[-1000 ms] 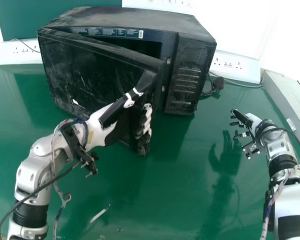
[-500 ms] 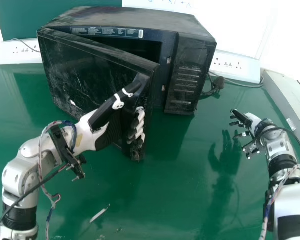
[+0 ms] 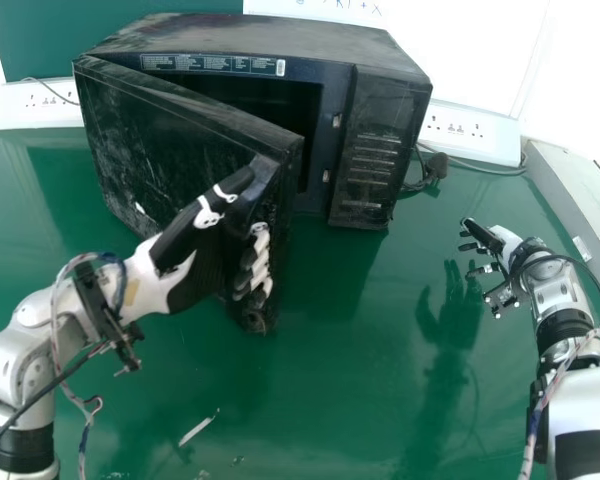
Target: Open the door of oven
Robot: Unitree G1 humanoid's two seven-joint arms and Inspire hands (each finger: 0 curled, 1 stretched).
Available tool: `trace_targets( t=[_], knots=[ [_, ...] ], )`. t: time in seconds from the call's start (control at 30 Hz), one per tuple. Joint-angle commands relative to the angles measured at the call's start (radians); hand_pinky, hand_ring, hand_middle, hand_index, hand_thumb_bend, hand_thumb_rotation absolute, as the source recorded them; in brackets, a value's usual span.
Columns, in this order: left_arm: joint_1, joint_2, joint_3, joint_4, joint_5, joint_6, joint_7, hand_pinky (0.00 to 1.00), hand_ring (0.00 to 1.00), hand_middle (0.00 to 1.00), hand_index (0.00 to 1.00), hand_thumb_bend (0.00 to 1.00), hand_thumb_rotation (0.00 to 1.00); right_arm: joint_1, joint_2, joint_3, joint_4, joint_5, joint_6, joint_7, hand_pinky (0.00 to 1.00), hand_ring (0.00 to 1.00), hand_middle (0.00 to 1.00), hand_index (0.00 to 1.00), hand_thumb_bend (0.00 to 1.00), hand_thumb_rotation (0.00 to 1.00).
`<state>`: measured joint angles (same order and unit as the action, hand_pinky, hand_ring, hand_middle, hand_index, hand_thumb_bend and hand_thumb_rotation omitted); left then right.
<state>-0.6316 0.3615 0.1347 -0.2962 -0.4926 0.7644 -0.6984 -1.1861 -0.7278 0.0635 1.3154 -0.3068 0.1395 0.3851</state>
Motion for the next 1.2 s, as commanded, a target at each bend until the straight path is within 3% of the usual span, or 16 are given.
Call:
trace_targets(
  t=[0.0,0.2,0.43,0.63,0.83,1.0,1.17],
  knots=[
    [0.001,-0.038,0.08,-0.025,-0.133,0.0,0.012,0.0,0.05,0.1,0.16,0.92,0.56,0.063,0.027,0.016,0.042,-0.015,0.03,0.03,0.66,0.75,0.8,0.9,0.54,0.62],
    [0.015,-0.029,0.101,-0.053,-0.166,0.026,0.012,0.0,0.04,0.09,0.15,0.9,0.56,0.066,0.023,0.009,0.043,-0.007,0.026,0.036,0.68,0.77,0.82,0.92,0.54,0.63],
    [0.033,0.021,0.12,-0.117,-0.172,0.03,0.014,0.0,0.03,0.08,0.12,0.92,0.66,0.067,0.02,0.017,0.042,-0.013,0.018,0.032,0.66,0.74,0.8,0.89,0.57,0.61],
    [0.056,0.012,0.137,-0.116,-0.208,0.027,0.022,0.0,0.02,0.07,0.12,0.88,0.62,0.066,0.02,0.014,0.043,-0.007,0.021,0.045,0.69,0.76,0.82,0.91,0.56,0.62],
    [0.063,0.017,0.139,-0.134,-0.214,0.012,0.016,0.0,0.01,0.06,0.1,0.9,0.66,0.066,0.022,0.016,0.044,-0.008,0.022,0.036,0.66,0.75,0.81,0.9,0.55,0.63],
    [0.054,0.005,0.158,-0.077,-0.291,0.049,-0.039,0.0,0.01,0.06,0.11,0.89,0.59,0.068,0.023,0.003,0.042,0.0,0.017,0.025,0.64,0.76,0.81,0.92,0.56,0.65],
    [0.048,0.015,0.178,-0.042,-0.322,0.047,-0.112,0.0,0.02,0.06,0.13,0.91,0.6,0.067,0.023,0.006,0.043,-0.005,0.019,0.022,0.6,0.74,0.8,0.9,0.57,0.66]
  ],
)
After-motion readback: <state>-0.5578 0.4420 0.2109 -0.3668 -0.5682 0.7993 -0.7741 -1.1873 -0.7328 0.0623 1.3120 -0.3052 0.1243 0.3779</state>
